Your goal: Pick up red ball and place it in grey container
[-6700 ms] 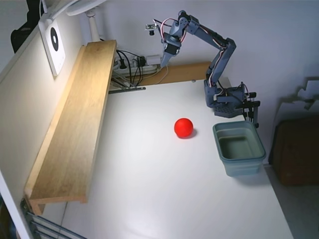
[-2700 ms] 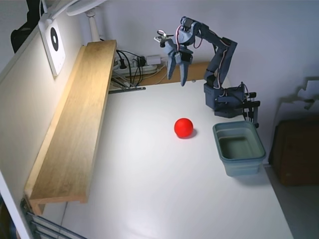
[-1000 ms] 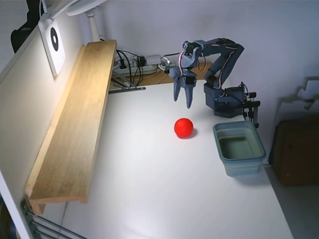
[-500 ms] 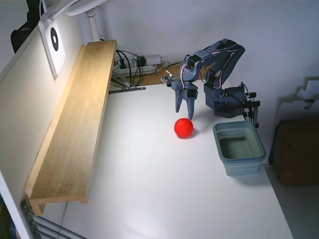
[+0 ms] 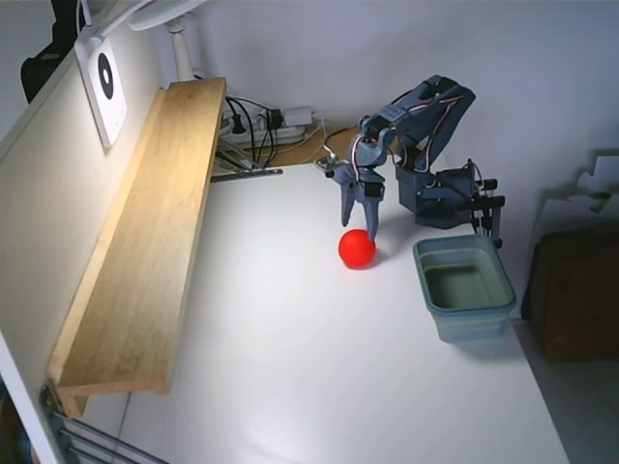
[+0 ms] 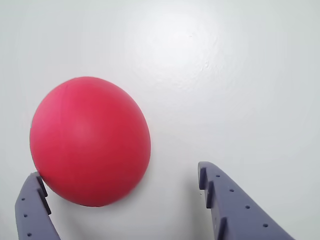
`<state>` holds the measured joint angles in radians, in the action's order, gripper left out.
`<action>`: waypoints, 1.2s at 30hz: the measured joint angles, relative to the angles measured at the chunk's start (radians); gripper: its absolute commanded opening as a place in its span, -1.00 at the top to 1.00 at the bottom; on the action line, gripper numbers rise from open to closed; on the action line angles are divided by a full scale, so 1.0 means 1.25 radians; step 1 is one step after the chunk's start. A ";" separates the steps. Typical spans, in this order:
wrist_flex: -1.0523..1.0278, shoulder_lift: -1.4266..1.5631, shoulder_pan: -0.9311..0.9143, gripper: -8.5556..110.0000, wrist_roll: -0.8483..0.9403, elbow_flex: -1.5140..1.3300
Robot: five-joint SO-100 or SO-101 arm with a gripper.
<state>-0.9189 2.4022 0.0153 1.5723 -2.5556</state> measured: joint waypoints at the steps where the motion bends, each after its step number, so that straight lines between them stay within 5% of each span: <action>1: 0.000 0.000 0.000 0.21 0.000 0.000; 36: 0.112 -0.155 0.069 0.21 0.000 0.020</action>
<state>-0.7793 2.2089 0.1012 1.5723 -2.5311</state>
